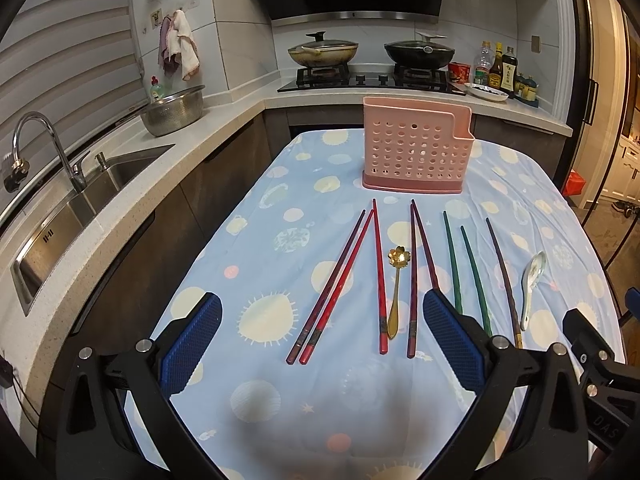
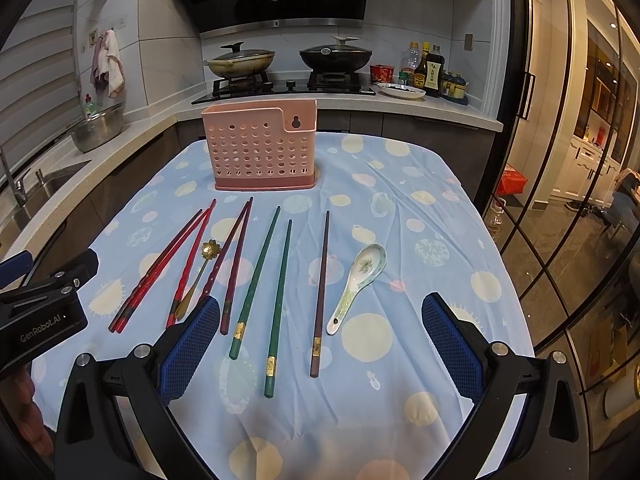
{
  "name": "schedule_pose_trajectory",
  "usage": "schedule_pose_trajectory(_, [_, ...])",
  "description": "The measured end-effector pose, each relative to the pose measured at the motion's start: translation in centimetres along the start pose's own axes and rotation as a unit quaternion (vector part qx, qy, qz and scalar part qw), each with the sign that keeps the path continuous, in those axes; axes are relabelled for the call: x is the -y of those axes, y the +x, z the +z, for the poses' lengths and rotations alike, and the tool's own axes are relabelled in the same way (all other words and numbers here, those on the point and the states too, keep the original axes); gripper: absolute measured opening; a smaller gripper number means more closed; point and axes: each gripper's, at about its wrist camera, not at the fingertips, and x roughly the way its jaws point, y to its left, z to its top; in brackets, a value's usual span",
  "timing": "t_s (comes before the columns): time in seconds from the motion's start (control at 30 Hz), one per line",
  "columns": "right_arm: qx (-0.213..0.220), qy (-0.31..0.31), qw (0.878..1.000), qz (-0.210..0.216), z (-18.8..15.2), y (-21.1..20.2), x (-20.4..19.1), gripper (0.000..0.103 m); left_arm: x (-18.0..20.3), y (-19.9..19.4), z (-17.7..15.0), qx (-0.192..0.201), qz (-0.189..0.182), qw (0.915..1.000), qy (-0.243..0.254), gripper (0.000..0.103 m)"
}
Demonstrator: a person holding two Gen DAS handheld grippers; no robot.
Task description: Organize utensils
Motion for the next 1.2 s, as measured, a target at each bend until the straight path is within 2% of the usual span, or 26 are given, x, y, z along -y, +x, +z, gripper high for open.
schedule_pose_trajectory(0.3, [-0.001,0.001,1.000,0.000,0.1,0.1,0.1,0.097,-1.4,0.2,0.1,-0.001,0.000,1.0000,0.002,0.096])
schedule_pose_trajectory(0.33, [-0.002,0.002,1.000,0.000,0.0,0.0,0.0,0.097,-0.1,0.0,0.0,0.000,0.001,1.0000,0.001,0.096])
schedule_pose_trajectory(1.2, [-0.008,0.010,1.000,0.007,0.0,1.2,0.5,0.097,0.4,0.9,0.0,-0.007,0.006,0.9999,0.007,0.096])
